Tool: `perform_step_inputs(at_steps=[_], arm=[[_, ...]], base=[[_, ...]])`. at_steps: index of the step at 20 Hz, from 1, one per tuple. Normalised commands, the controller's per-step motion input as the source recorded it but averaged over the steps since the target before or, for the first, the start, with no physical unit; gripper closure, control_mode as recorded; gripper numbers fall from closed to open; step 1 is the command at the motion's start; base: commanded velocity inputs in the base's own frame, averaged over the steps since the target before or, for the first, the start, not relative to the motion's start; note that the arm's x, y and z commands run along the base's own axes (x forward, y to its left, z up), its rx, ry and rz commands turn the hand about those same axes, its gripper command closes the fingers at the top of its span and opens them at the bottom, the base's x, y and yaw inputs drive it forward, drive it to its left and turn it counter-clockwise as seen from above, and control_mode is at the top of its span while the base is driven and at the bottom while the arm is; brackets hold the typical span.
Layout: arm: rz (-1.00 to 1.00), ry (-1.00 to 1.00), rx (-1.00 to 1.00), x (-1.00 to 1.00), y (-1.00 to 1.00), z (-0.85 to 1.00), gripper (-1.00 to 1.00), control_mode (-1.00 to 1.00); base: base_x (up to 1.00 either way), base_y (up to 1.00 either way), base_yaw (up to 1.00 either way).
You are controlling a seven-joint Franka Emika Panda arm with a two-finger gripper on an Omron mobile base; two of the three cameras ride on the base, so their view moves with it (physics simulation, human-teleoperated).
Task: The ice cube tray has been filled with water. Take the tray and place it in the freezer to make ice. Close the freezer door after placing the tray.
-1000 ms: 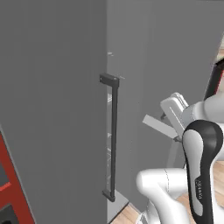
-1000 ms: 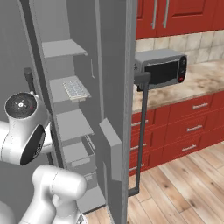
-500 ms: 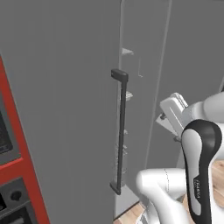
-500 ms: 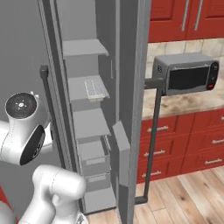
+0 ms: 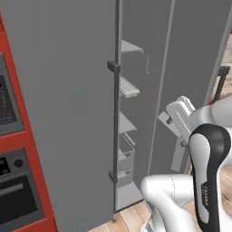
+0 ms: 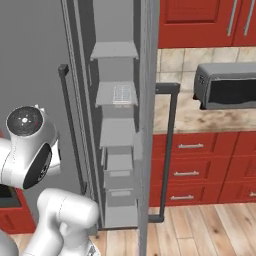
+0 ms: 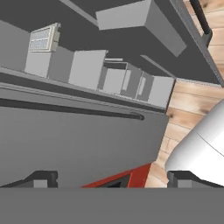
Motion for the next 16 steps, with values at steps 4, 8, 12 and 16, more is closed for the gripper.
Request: perform_step_inputs(at_steps=[4,8,12,16], arm=[[0.0,0.0,0.0,0.0,0.0,0.0,-1.0,1.0],[0.0,0.0,0.0,0.0,0.0,0.0,-1.0,1.0],[0.0,0.0,0.0,0.0,0.0,0.0,-1.0,1.0],[0.1,-0.02,-0.11,-0.24,0.05,0.0,-1.0,-1.0]], base=[[-0.19,-0.55,0.32],[0.0,-0.43,0.34],[-0.05,-0.14,0.3],[0.0,0.0,0.0]])
